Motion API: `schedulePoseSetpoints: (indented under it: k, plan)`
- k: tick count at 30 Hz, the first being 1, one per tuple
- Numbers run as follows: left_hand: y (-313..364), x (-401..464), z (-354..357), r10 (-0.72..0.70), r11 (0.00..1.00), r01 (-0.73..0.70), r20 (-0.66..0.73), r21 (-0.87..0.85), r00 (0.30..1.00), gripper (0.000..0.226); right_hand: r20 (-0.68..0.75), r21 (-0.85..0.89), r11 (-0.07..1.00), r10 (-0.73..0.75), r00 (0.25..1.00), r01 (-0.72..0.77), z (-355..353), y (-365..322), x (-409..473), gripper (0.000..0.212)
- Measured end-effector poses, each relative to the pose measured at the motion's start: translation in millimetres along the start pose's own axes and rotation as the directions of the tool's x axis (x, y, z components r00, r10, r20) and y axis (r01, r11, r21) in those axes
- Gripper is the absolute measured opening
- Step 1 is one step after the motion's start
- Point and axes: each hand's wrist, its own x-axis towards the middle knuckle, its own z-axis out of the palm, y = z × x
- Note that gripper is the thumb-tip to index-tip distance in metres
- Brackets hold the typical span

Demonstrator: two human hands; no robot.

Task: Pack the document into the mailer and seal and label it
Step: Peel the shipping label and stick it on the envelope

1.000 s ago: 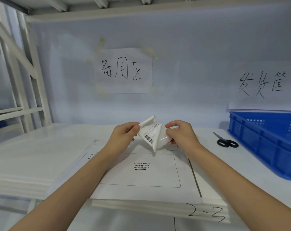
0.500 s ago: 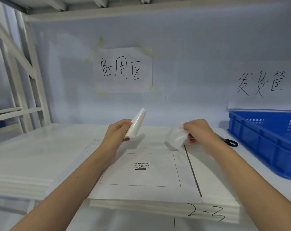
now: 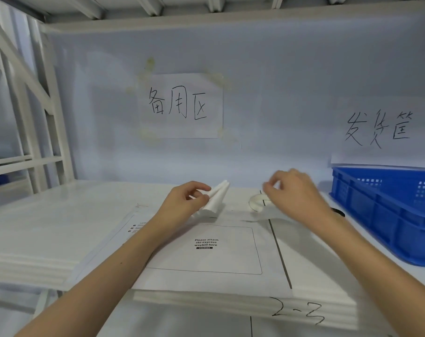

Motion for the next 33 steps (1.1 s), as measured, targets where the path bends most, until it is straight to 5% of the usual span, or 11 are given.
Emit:
schedulePoseSetpoints:
  k: [2,8,17,26,33]
  plan:
    - [1,-1,1,0.029,0.999,-0.028,-0.012,0.038,1.000,0.020,0.119,0.213,0.977,-0.022,0.993,-0.004,11,-28,-6,0.030]
    - [16,-10,-8,0.084,0.987,-0.079,-0.026,0.138,0.996,0.021,0.210,0.251,0.968,-0.066,0.975,0.011,34,-60,-10,0.055]
    - [12,-40,-35,-0.063,0.998,0.063,0.077,0.006,0.995,0.037,0.341,0.466,0.880,-0.083,0.936,-0.092,58,-55,-12,0.046]
    - [4,-39,-46,0.004,0.958,-0.045,0.143,0.284,0.990,0.058,0.502,0.613,0.756,-0.151,0.852,-0.228,60,-58,-9,0.029]
    - [0,-30,-40,-0.022,0.872,-0.065,0.170,0.486,0.985,0.020,0.533,0.616,0.761,-0.213,0.819,-0.203,62,-55,-4,0.015]
